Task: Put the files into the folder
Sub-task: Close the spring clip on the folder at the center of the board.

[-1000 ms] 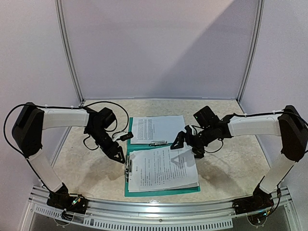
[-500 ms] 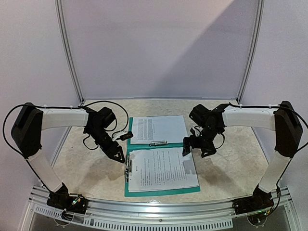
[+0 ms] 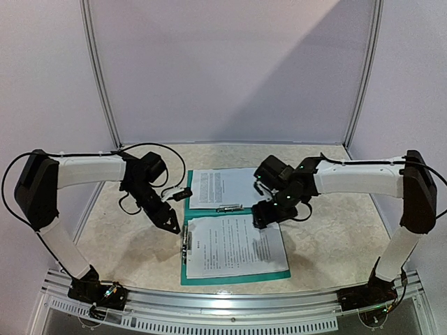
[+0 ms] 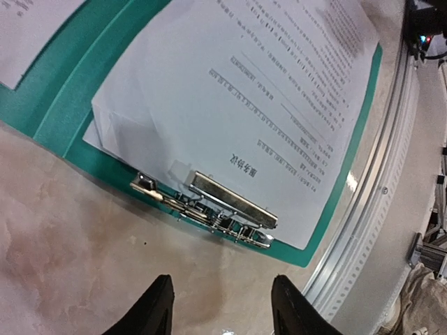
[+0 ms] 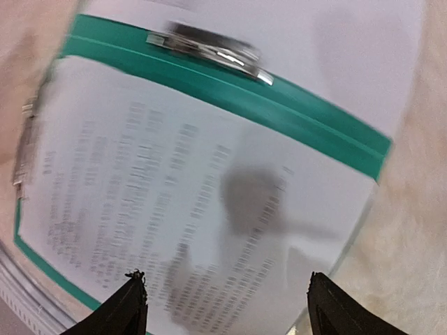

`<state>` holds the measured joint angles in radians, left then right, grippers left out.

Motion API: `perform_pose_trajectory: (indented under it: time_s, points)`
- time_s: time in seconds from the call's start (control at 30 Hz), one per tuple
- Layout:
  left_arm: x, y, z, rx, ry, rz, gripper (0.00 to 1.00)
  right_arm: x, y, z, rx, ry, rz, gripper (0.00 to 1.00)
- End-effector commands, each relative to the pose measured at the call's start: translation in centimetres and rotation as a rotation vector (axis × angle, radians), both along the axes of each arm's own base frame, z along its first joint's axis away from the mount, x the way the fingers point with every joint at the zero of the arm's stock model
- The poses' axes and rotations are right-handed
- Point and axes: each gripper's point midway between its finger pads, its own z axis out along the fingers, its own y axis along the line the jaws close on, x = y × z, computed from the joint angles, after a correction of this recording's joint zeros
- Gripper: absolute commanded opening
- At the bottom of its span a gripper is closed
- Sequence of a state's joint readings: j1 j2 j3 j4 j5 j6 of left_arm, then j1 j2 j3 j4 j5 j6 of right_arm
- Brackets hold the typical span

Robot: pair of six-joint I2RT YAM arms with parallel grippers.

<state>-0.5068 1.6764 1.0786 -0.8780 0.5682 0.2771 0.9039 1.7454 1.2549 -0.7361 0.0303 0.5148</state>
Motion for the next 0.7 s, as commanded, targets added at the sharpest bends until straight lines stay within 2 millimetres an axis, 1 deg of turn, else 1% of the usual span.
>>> perform_pose_trajectory:
  time_s: [0.0, 0.03, 0.07, 0.1, 0.13, 0.17, 0.2, 0.27, 0.3, 0.4, 0.43, 0.5, 0.53, 0.67]
  points:
    - [2.9, 0.9, 3.6, -0.067, -0.109, 0.03, 0.51, 0.3, 10.2, 9.4, 0.198, -0.409, 0.404, 0.8]
    - [3.4, 1.2, 3.7, -0.071, -0.121, 0.045, 0.52, 0.1, 11.6, 10.1, 0.227, -0.423, 0.448, 0.8]
    - [3.9, 1.4, 3.5, -0.067, -0.128, 0.061, 0.52, 0.1, 12.8, 9.9, 0.244, -0.414, 0.471, 0.79]
    - [4.3, 1.4, 3.0, -0.058, -0.131, 0.076, 0.52, 0.2, 13.7, 10.2, 0.268, -0.404, 0.473, 0.78]
    - [4.5, 1.3, 2.4, -0.057, -0.121, 0.087, 0.51, 0.4, 14.3, 9.7, 0.273, -0.387, 0.458, 0.75]
    - [4.7, 1.1, 1.8, -0.06, -0.103, 0.095, 0.49, 0.3, 15.0, 9.3, 0.304, -0.359, 0.442, 0.7]
    - [4.6, 0.8, 1.2, -0.067, -0.075, 0.1, 0.48, 0.3, 15.3, 8.4, 0.314, -0.339, 0.427, 0.62]
    - [4.5, 0.3, -0.2, -0.071, -0.017, 0.101, 0.45, 0.3, 15.3, 6.8, 0.339, -0.307, 0.363, 0.43]
    - [4.5, 0.1, -0.9, -0.072, 0.005, 0.102, 0.44, 0.1, 15.2, 6.2, 0.363, -0.282, 0.316, 0.36]
    - [4.7, -0.4, -1.5, -0.095, 0.013, 0.112, 0.44, -0.4, 15.1, 4.2, 0.421, -0.221, 0.234, 0.22]
    - [4.8, -0.6, -1.5, -0.105, 0.01, 0.114, 0.44, -0.4, 15.4, 3.8, 0.432, -0.21, 0.226, 0.15]
    - [4.9, -0.9, -1.6, -0.113, 0.004, 0.114, 0.44, -0.5, 15.9, 2.6, 0.427, -0.175, 0.218, 0.05]
    - [4.8, -1.0, -1.7, -0.113, 0.004, 0.112, 0.44, -0.6, 16.0, 1.5, 0.407, -0.153, 0.214, 0.01]
    - [4.5, -1.3, -2.6, -0.113, 0.017, 0.106, 0.43, -0.6, 15.7, -2.0, 0.347, -0.106, 0.187, 0.0]
